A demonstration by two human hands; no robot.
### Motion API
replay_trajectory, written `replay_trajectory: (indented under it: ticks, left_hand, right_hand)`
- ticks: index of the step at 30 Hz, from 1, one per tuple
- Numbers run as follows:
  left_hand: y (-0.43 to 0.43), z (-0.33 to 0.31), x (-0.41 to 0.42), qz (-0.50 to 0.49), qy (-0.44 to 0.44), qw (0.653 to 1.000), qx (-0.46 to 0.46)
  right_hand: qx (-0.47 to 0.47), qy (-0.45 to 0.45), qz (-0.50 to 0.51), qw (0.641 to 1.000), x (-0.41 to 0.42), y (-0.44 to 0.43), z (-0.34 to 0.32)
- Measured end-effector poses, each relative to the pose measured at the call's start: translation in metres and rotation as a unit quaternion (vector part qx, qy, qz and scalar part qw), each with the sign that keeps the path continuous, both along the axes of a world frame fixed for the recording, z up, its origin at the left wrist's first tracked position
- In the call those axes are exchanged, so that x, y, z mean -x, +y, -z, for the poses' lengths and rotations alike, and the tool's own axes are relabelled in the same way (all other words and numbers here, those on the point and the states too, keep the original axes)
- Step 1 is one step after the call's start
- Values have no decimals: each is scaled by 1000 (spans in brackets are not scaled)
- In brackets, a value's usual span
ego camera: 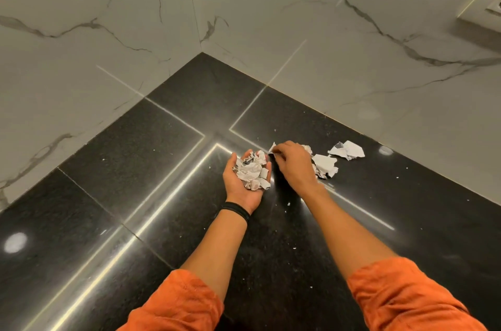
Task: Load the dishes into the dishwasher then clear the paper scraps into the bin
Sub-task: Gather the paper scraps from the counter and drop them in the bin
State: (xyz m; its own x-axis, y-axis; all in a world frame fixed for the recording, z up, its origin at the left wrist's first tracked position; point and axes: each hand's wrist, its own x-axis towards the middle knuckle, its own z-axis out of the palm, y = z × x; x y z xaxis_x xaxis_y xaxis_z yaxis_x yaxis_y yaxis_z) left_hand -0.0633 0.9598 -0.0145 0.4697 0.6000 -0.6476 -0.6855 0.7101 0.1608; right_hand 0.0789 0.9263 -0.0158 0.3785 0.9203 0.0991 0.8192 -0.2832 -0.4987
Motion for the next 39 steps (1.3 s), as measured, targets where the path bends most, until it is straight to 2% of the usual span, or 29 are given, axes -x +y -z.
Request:
replay_trajectory:
  ticks: [2,4,6,8,11,12,15,17,20,24,31,32,34,36,39]
  left_hand:
    - [-3,-3,-1,10,-1,1000,-6]
    - [-6,-3,-1,28,6,999,-16]
    - [-11,-6,0,39,8,999,-24]
    - [-17,-7,0,44,-3,999,-30]
    - [-27,-13,0,66,-15,997,-42]
    - [-30,-13,-1,69,-19,997,-43]
    - [-32,-12,-4,64,-22,997,-39]
    - [-30,-11,-8,47,-21,998,-26]
    - [-27,-9,-12,40,-31,999,-10]
    - [-21,-5,-17,45,-40,998,-6]
    - [-18,3,-20,48,-19,999,-7]
    - [-19,3,-20,51,-16,999,-7]
    - [-21,2,-20,54,-12,998,-9]
    - [-23,-1,-20,56,-2,998,-19]
    - [-30,-6,-23,66,-5,997,-34]
  right_hand:
    - [-48,116,72,989,10,-10,-8]
    - [-106,214,124,963,17,-19,-20]
    - [-159,296,129,933,21,-27,-32]
    - [-148,323,103,929,26,-32,-40]
    - [-65,222,72,970,37,-42,-37]
    - [-62,215,74,972,38,-44,-35]
    - [-105,274,104,950,31,-46,-39]
    - [-107,264,124,951,14,-44,-41]
    - [-55,148,120,980,-21,-41,-34]
    - [71,-8,27,997,-51,-27,-17]
    - [76,-60,2,995,-56,-28,-1]
    - [70,-42,13,997,-57,-31,-2]
    - [17,67,84,994,-56,-36,-13]
    - [-76,200,160,964,-50,-41,-32]
    - [-137,339,147,919,-31,-49,-63]
